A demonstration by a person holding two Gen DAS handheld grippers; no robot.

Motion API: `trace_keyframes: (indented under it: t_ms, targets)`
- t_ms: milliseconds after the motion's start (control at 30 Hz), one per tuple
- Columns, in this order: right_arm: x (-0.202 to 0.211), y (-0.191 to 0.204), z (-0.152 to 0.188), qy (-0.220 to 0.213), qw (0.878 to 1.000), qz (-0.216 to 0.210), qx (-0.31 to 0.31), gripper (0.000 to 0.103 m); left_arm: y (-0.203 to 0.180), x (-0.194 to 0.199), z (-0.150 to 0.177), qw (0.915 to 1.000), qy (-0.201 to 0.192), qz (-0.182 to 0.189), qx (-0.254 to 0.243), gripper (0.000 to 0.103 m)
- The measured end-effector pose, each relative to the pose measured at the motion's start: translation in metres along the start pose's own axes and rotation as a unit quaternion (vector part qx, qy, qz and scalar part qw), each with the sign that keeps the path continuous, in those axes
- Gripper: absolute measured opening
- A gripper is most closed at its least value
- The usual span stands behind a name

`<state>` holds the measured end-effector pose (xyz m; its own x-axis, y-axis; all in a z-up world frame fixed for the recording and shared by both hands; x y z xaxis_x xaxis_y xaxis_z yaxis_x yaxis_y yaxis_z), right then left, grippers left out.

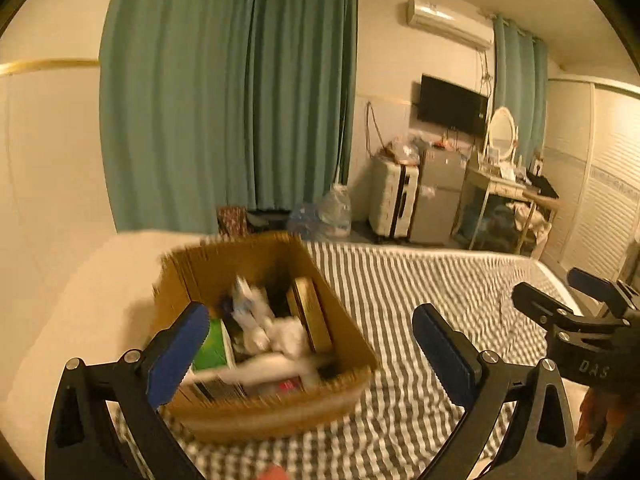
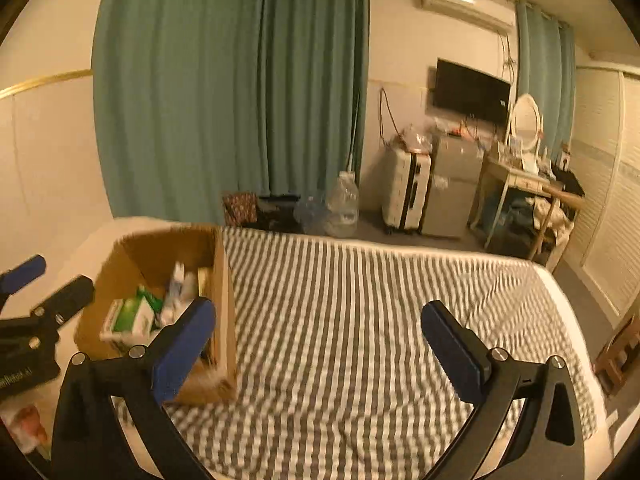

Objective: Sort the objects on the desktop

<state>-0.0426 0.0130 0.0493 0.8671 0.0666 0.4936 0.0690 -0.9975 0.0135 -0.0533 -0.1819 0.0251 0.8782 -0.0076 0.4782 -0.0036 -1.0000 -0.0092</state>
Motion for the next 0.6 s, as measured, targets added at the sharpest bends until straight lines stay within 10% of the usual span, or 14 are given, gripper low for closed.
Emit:
trace_keyframes:
  t_ms: [600]
  targets:
    - [-0.012, -0.03, 0.034, 0.046, 0.997, -0.008, -0.055, 0.102, -0.015, -0.026, 0.034, 0.9976, 0.064, -0.017, -0.017, 0.103]
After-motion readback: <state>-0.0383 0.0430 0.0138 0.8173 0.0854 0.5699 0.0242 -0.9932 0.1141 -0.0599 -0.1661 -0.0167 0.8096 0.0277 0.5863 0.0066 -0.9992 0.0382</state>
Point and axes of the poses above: each gripper's, at about its wrist camera, not at the fingertips, and x roughly against the way its jaws point, y to its left, z to its underside, the point moved 1 cm from there along -x, roughly the way its jaws point, and after that the axes turned 5 degrees about -z, right-handed, at the moved point
